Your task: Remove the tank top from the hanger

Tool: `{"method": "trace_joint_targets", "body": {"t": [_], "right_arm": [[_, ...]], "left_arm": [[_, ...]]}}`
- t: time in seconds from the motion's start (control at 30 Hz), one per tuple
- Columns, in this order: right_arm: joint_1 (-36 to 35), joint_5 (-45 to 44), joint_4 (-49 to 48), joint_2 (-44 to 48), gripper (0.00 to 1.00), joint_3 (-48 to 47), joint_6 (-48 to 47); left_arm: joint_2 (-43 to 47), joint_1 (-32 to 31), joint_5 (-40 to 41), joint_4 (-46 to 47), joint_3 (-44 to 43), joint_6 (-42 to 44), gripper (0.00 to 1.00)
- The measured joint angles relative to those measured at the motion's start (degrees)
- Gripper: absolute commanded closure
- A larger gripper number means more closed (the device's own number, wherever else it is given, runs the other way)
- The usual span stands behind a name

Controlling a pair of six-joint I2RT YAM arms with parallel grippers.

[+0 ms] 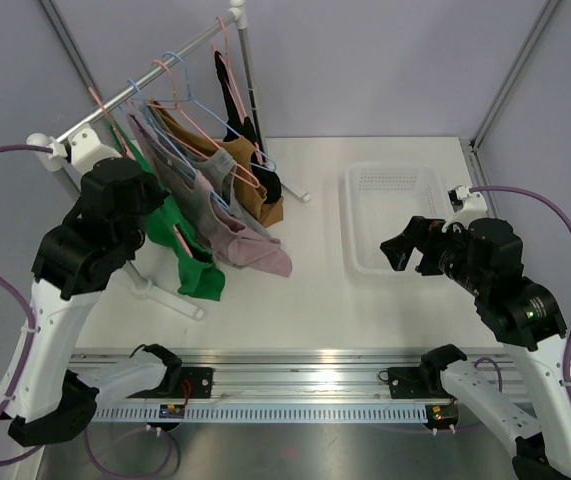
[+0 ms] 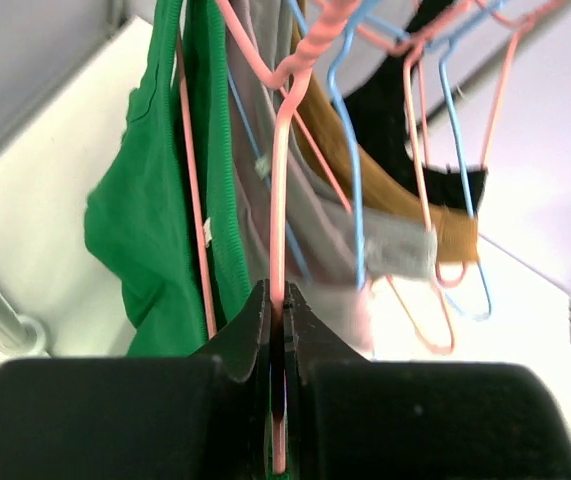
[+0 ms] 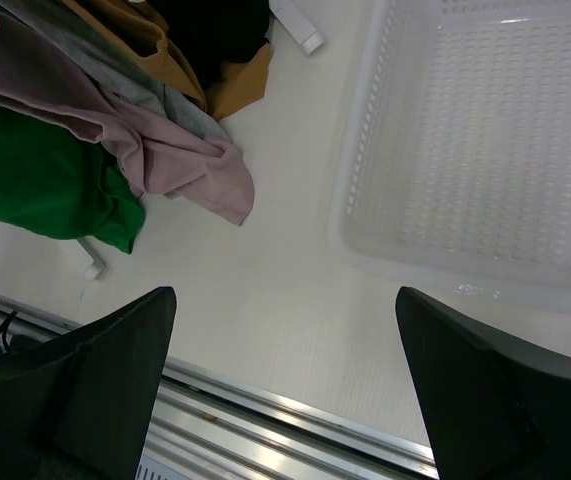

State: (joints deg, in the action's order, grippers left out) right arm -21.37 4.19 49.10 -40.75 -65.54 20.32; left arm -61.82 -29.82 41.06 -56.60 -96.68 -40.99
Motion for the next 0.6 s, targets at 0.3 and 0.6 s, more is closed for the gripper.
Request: {"method": "trace_joint_targets", "body": {"t": [0.3, 0.6], "right_arm": [[-0.02, 0.57, -0.74, -0.81, 0.00, -0.02, -0.39], [-0.02, 16.44, -12.94, -2.40, 0.01, 4.61, 1.31]], "left_arm": [[20.02, -0.92, -14.86, 0.85, 18.62, -1.86, 1.00], [36.37, -0.92, -35.26, -1.62, 33.90, 0.59, 1.00]]}}
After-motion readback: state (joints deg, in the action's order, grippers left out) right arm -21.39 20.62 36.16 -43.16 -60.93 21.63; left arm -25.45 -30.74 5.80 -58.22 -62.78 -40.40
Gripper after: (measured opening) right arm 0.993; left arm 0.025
